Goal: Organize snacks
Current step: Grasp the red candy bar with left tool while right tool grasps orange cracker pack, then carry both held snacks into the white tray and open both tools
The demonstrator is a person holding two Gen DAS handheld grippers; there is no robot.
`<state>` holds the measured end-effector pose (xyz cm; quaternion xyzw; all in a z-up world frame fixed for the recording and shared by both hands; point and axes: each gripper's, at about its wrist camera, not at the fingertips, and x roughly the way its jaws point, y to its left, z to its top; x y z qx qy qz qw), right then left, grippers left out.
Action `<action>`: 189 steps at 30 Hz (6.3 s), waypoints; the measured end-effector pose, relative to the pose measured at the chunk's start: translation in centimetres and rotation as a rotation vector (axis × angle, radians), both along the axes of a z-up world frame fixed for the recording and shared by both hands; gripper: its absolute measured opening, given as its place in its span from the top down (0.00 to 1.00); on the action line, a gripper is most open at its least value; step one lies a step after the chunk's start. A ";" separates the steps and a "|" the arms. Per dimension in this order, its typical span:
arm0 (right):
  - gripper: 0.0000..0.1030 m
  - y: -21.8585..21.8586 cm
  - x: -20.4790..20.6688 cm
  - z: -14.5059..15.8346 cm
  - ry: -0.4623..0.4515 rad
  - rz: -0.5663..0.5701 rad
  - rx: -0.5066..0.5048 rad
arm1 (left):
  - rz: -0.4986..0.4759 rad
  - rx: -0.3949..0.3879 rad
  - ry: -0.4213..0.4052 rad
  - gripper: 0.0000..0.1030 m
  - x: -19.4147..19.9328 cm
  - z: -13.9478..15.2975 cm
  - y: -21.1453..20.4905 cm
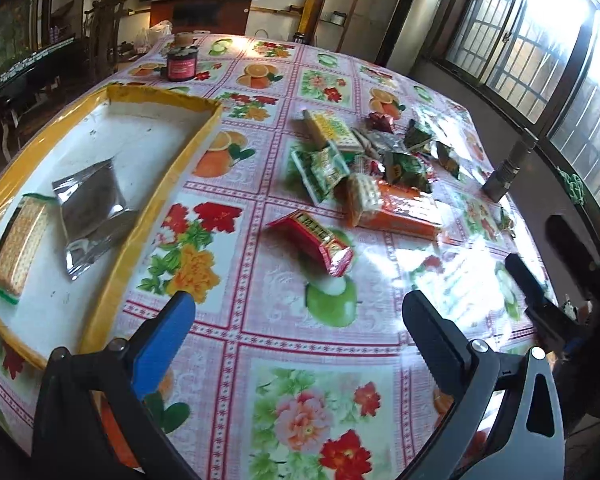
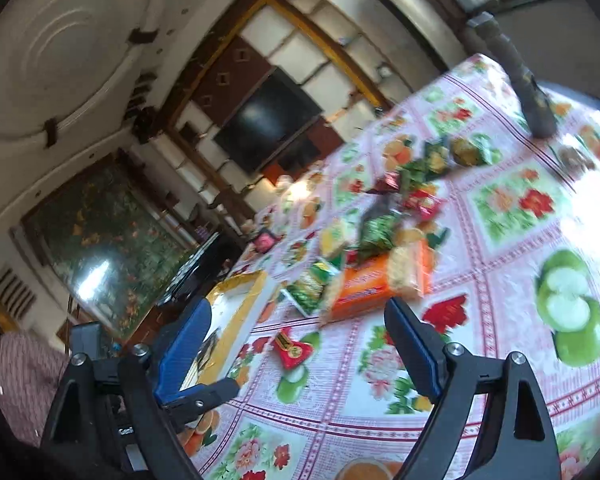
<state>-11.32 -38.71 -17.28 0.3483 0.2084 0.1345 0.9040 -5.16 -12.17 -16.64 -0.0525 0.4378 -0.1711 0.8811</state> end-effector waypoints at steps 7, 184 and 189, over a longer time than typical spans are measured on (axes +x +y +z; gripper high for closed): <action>0.13 -1.2 -0.3 -0.7 0.009 -0.002 0.079 | -0.048 0.010 -0.017 0.00 -1.2 0.4 -1.4; 0.44 26.8 20.2 0.6 0.247 0.618 -0.427 | 0.195 0.230 0.155 0.54 8.4 -3.0 14.9; 0.34 24.4 19.1 2.3 0.210 0.555 -0.361 | 0.214 0.242 0.098 0.25 7.5 -1.5 14.7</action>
